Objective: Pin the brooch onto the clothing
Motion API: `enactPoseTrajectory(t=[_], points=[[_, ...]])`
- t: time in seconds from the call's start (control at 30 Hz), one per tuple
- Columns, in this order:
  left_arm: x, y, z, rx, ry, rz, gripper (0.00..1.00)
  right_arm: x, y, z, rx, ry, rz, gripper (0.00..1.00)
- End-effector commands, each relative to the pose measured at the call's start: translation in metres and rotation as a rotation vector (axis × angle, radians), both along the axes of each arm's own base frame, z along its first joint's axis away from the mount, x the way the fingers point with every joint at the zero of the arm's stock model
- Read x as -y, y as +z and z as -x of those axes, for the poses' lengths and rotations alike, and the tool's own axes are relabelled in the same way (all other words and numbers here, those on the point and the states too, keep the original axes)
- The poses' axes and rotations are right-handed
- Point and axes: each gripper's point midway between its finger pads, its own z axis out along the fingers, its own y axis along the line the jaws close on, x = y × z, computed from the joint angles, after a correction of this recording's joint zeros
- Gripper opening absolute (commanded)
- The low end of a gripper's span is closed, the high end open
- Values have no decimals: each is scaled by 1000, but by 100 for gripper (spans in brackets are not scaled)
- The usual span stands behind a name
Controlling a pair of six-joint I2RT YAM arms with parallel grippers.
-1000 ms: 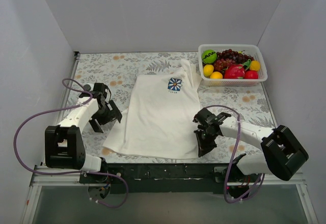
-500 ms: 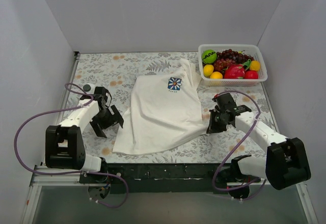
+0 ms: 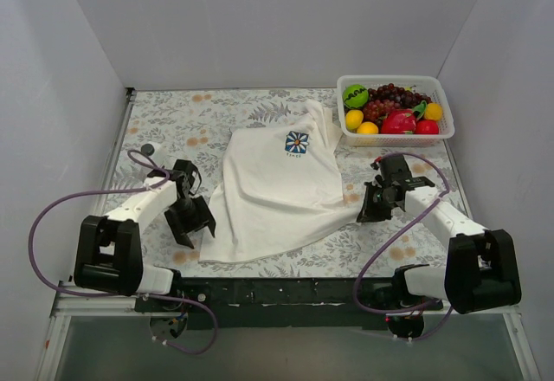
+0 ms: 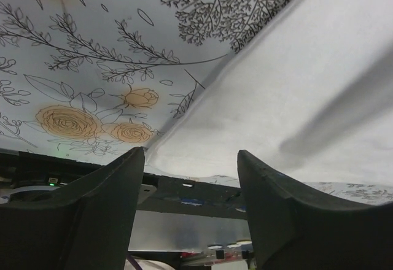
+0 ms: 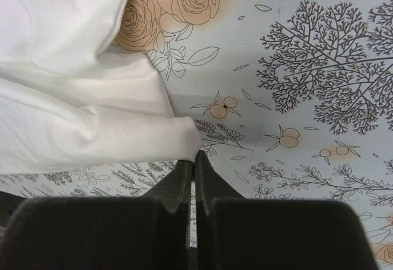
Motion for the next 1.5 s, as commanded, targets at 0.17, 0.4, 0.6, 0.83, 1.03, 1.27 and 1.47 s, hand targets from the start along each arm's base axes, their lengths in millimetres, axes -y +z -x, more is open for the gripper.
enactPoseTrajectory(t=[0.17, 0.4, 0.6, 0.83, 1.03, 1.27, 1.47], points=[[19, -6, 34, -59, -11, 14, 52, -4, 7, -13, 47, 21, -35, 1], [4, -6, 32, -30, 9, -86, 52, -7, 7, -13, 44, 34, -57, 1], [3, -17, 36, -61, -12, -141, 51, -10, 8, -14, 43, 43, -69, 1], [12, -26, 40, -81, -51, -150, 39, -9, 11, -16, 52, 47, -63, 1], [16, -26, 28, -44, -52, -152, 17, -11, 13, -15, 59, 54, -73, 1], [23, -9, -14, 61, -88, -168, 0, -21, 23, -24, 90, 84, -124, 1], [24, 42, -95, 234, -147, -276, 0, -33, 48, -46, 166, 114, -166, 1]])
